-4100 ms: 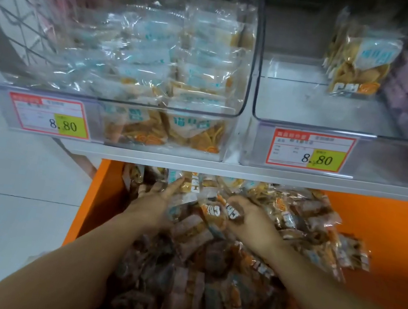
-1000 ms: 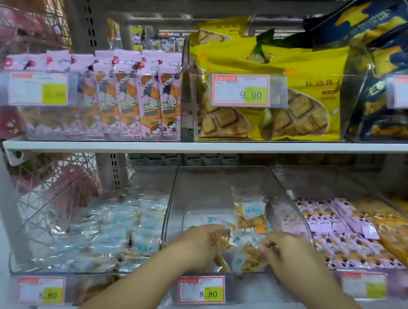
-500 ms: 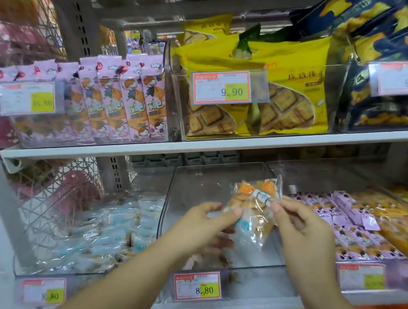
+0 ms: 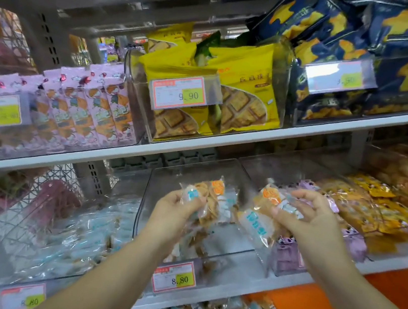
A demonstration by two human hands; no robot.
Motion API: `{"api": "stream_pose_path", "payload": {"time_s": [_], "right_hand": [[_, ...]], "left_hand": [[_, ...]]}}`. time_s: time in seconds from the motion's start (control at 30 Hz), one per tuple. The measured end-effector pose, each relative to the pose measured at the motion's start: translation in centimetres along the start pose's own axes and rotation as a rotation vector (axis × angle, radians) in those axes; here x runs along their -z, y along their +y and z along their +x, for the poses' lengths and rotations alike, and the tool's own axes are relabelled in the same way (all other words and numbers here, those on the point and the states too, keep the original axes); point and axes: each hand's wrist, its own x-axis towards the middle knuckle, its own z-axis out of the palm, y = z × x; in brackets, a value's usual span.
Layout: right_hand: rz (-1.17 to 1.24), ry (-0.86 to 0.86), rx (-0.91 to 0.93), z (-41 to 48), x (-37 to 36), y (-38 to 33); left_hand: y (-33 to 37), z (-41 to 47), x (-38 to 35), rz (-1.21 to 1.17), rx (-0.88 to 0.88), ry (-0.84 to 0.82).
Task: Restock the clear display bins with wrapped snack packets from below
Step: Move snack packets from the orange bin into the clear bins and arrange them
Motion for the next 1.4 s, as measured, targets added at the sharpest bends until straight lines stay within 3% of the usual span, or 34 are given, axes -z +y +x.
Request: {"api": "stream_pose_path", "payload": {"time_s": [0.17, 0.3, 0.43, 0.57, 0.7, 0.87, 1.07, 1.2, 1.4], "right_hand": [[0.059, 0.024, 0.004, 0.3, 1.1, -0.4], [0.149, 0.005, -0.001, -0.3, 1.0, -0.3], [-0.135, -0.135, 0.108, -1.3, 0.4, 0.4], [-0.144, -0.176, 0.131, -1.5, 0.3, 0.4], [-0.15, -0.178, 0.198, -2.3, -0.2, 0.7], [-0.252, -0.175, 0.231, -1.5, -0.1, 1.0], [-0.449, -0.069, 0.173, 1.7, 2.2, 1.5], [-0.678, -0.221, 0.12, 2.5, 2.0, 2.9], [-0.718, -0.269, 0.115, 2.8, 1.6, 3.6]], "left_hand": [[0.3, -0.1, -0.9, 0.291, -0.175, 0.026], [0.2, -1.3, -2.4, 0.132, -0.011, -0.12], [0.4, -2.4, -4.1, 0.016, 0.101, -0.251], [1.0, -3.4, -4.3, -0.044, 0.138, -0.333], [1.2, -3.9, -4.0, 0.034, 0.058, -0.404], [0.8, -2.6, -3.3, 0.082, -0.059, -0.296], [0.8, 2.6, -0.3, 0.368, -0.275, -0.107], [-0.7, 5.6, -1.6, 0.584, -0.294, -0.223], [-2.7, 8.9, -4.7, 1.05, -0.309, -0.332]]}}
